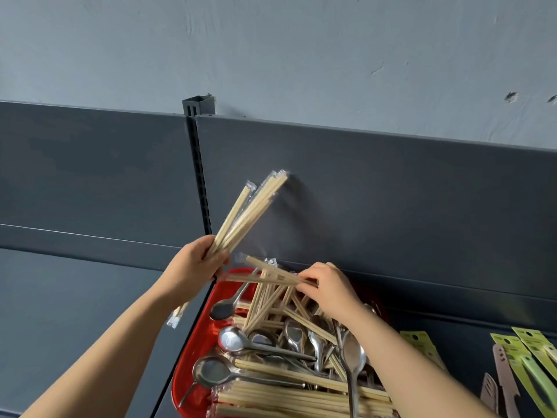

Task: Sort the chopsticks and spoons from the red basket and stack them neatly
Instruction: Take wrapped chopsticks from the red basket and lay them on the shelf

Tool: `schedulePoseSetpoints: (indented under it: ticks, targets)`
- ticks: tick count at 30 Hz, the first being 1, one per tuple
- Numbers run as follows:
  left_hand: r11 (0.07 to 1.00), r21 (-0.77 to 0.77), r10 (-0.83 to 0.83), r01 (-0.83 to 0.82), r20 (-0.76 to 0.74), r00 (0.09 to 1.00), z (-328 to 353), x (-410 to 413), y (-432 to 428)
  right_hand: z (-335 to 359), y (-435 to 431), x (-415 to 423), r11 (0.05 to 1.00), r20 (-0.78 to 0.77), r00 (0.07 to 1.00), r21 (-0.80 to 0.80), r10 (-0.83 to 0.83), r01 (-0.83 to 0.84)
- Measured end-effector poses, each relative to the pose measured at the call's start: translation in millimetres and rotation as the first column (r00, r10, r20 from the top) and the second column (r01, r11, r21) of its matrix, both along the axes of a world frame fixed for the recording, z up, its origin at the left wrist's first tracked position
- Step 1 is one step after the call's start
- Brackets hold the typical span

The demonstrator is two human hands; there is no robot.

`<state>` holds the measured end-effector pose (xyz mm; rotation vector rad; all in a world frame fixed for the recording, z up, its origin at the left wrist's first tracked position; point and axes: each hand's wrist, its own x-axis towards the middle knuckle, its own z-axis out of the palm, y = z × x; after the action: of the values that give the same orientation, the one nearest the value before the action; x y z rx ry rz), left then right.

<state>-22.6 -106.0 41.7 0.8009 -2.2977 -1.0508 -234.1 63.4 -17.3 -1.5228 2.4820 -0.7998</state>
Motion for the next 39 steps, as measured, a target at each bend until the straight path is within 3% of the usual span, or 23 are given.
schedulePoseSetpoints:
  ticks: [5, 8, 12, 22, 26, 34, 39]
  targets:
    - [0.997, 0.046, 0.060, -0.055, -0.114, 0.992, 11.9, 2.0, 2.0, 5.0, -6.3, 1.3, 0.998, 0.110, 0.993, -0.042, -0.047, 0.052]
    - [0.995, 0.065, 0.081, -0.073, -0.134, 0.988, 10.5, 4.0, 5.4, 14.5, -7.7, 3.5, 0.979, 0.251, 0.966, -0.173, -0.062, 0.108]
    - [0.992, 0.079, 0.109, -0.099, -0.136, 0.985, 9.4, 4.7, 17.1, 37.7, -7.3, 12.9, 0.934, 0.475, 0.879, -0.297, -0.035, 0.197]
    - [0.962, 0.165, 0.257, -0.219, -0.259, 0.931, 17.7, 40.9, 20.4, 63.7, -29.0, 51.6, 0.933, 0.731, 0.672, -0.313, 0.117, 0.178]
    - [0.947, 0.137, 0.310, -0.292, -0.137, 0.941, 6.2, 86.4, 7.5, 67.5, -56.7, 89.6, 0.943, 0.786, 0.592, -0.308, 0.181, 0.121]
    - [0.818, 0.220, 0.554, -0.531, -0.056, 0.831, -25.7, 213.3, -77.8, 41.8, -170.3, 209.7, 0.975, 0.804, 0.559, -0.222, 0.200, -0.029]
    - [0.768, 0.219, 0.599, -0.601, 0.084, 0.796, -42.4, 318.3, -157.6, 11.9, -262.2, 315.4, 0.989, 0.819, 0.554, -0.131, 0.147, -0.070]
